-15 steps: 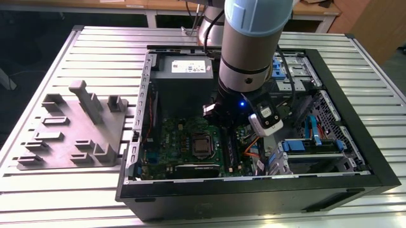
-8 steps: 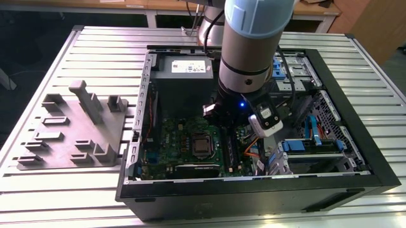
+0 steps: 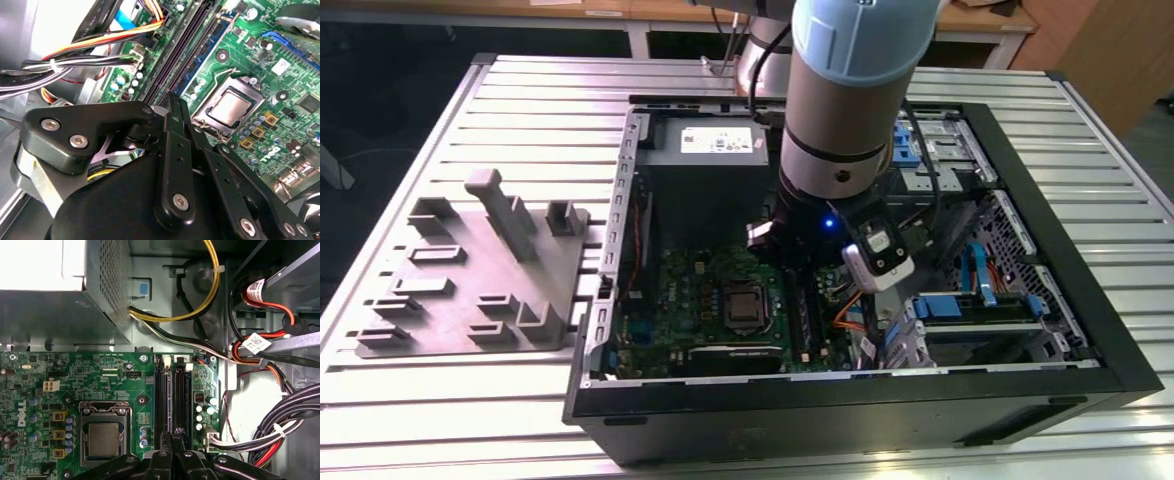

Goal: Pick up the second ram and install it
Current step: 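Insert the second ram into the second slot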

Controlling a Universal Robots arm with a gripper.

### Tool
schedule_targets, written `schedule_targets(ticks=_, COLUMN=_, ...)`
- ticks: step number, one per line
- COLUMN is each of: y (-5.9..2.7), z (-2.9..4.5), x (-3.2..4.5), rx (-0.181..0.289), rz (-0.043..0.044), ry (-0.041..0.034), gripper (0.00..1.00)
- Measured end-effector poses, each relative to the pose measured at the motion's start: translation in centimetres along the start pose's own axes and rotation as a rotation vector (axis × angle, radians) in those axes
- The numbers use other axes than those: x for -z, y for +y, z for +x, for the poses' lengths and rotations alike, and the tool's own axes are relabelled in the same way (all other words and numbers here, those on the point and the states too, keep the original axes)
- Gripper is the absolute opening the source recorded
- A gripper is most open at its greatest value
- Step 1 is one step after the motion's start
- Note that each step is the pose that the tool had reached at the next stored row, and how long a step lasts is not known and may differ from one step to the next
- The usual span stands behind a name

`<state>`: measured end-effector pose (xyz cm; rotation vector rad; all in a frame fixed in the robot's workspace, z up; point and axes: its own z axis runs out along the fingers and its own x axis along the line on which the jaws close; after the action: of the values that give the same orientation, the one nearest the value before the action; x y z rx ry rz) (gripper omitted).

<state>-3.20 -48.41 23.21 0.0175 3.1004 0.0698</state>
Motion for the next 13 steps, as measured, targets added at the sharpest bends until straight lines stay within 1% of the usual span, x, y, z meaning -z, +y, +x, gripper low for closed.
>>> schedule_targets(ticks=9, y=0.00, z=0.02, x=-0.06, rx=0.000, rz=0.0000, ry=0.0000, gripper=0.11)
schedule_targets(ticks=13, y=-0.01, z=0.03, x=-0.31, rx=0.000, rz=0.0000, ry=0.0000, gripper=0.11)
